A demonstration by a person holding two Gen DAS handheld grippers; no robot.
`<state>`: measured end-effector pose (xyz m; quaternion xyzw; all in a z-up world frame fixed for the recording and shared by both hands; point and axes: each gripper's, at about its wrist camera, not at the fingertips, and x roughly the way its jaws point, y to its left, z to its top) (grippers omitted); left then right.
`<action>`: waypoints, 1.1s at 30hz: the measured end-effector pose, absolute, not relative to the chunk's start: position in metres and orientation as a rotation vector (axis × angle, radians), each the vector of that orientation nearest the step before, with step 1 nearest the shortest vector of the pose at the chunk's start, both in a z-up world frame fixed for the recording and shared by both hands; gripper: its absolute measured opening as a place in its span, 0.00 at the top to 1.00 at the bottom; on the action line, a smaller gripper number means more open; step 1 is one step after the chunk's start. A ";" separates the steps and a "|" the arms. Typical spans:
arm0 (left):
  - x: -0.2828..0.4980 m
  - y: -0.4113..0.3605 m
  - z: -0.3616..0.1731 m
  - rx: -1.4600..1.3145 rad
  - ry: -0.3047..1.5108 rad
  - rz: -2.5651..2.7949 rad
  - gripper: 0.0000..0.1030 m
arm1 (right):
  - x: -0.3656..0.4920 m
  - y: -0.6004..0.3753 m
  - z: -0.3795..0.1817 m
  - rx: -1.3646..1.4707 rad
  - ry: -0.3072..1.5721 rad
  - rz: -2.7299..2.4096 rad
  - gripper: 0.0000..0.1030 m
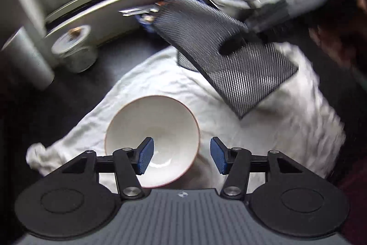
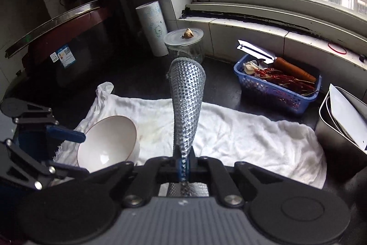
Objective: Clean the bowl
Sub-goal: 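Lift the mesh pad out of the bowl with the right gripper, then tilt the bowl up with the left gripper while the right gripper brings the pad to its outside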
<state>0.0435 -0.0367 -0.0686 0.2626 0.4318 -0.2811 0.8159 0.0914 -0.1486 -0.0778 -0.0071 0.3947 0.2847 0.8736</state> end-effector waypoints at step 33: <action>0.088 0.083 -0.126 -1.281 0.979 -0.126 0.90 | 0.060 -0.063 -0.082 -0.365 0.679 0.796 0.93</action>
